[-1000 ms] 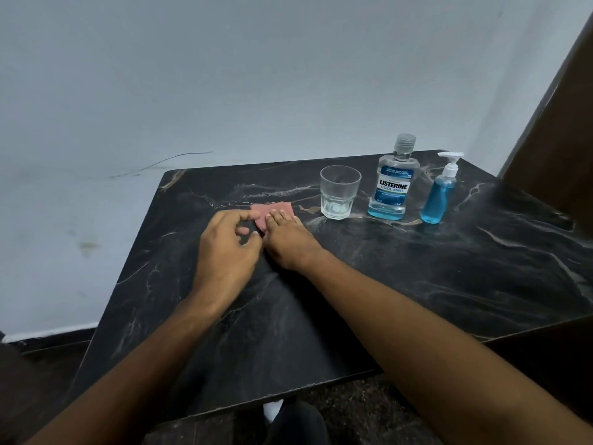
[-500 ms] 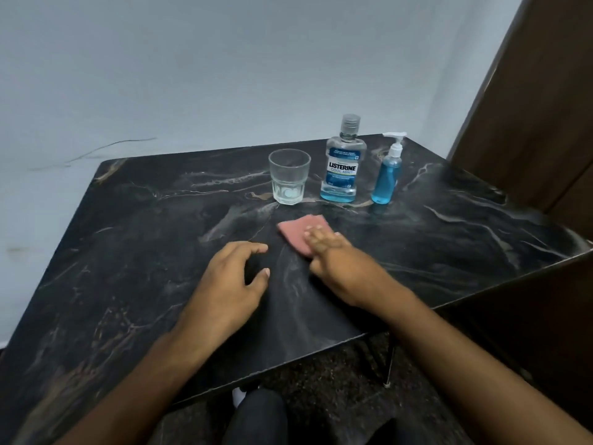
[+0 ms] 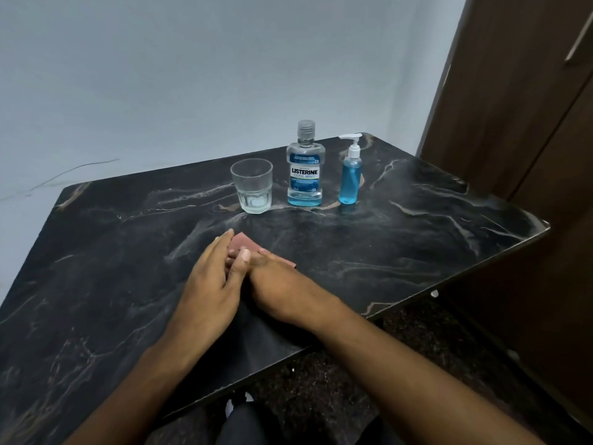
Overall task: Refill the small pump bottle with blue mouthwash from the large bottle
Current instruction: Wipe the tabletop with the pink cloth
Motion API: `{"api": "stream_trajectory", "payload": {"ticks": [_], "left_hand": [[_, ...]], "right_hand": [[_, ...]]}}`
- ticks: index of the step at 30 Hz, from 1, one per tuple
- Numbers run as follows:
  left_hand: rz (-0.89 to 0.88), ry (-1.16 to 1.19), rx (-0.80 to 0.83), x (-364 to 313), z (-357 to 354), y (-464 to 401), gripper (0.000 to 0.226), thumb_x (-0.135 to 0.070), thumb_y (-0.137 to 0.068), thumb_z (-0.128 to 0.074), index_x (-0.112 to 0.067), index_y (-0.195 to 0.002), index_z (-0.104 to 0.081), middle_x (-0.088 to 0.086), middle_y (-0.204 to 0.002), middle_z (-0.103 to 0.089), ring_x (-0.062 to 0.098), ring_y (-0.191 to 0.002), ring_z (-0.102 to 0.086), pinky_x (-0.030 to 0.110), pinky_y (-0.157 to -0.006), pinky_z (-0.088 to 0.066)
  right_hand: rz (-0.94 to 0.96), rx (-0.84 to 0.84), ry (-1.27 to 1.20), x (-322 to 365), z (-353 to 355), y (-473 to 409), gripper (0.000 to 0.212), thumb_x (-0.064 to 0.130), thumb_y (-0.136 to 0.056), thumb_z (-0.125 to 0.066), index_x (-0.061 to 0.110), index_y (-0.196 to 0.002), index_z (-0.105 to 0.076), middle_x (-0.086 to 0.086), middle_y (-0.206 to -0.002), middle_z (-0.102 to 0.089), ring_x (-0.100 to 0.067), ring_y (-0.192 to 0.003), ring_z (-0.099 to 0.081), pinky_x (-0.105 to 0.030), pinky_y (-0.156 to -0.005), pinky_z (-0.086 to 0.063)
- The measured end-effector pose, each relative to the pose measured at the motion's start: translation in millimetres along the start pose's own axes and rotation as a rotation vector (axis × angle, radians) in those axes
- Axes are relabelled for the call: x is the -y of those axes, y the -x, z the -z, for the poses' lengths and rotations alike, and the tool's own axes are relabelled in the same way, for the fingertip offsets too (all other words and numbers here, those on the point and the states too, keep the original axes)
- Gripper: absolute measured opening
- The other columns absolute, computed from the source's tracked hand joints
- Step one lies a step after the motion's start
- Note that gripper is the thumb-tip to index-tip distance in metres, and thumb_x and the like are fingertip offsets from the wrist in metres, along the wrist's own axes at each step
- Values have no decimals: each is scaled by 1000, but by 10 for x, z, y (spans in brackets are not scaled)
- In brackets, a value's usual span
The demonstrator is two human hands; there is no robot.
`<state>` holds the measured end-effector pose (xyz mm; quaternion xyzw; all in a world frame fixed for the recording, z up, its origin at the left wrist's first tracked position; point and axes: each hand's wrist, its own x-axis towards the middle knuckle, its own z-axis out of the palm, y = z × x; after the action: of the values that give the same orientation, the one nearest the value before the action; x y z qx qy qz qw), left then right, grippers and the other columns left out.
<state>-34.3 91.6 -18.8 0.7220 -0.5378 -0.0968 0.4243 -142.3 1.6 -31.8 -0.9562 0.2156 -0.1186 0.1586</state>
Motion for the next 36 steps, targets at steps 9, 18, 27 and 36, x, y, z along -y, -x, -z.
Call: {"api": "stream_trajectory", "payload": {"ticks": [9,18,27,36], "left_hand": [[22,-84,155,69,40,16,70,-59,-94,-46,-29,-156,-35,-9,-160,-37,7,-146,-33,28,-114,-29],[-4,-79,189,-54,-174,-131,57,-40,-103,-43,-20,-157,-35,2,-162,-36,13,-150,-30,16,-113,-17],[13,-19,264,-35,-114,9,83,-68,-87,-33,-32,-161,-19,-8,-166,-26,7,-153,-20,34,-122,-21],[-16,-28,225,-157,-232,-19,67,-47,-101,-43,-21,-160,-25,2,-166,-28,13,-154,-20,26,-120,-15]], "right_hand": [[-559,-104,97,-1104,636,484,69,0,-92,-42,12,-158,-29,-6,-169,-19,-18,-156,-13,-32,-126,-3],[-177,33,-79,-92,192,635,65,-6,-92,-42,12,-154,-37,-4,-166,-26,-15,-155,-17,-29,-126,-4],[-729,-178,70,-1536,959,1129,65,-8,-91,-37,13,-153,-41,-4,-165,-29,-15,-154,-21,-34,-127,-7],[-256,-31,-131,-180,300,948,58,-6,-92,-44,14,-146,-52,-3,-161,-38,-13,-152,-26,-25,-125,-8]]}}
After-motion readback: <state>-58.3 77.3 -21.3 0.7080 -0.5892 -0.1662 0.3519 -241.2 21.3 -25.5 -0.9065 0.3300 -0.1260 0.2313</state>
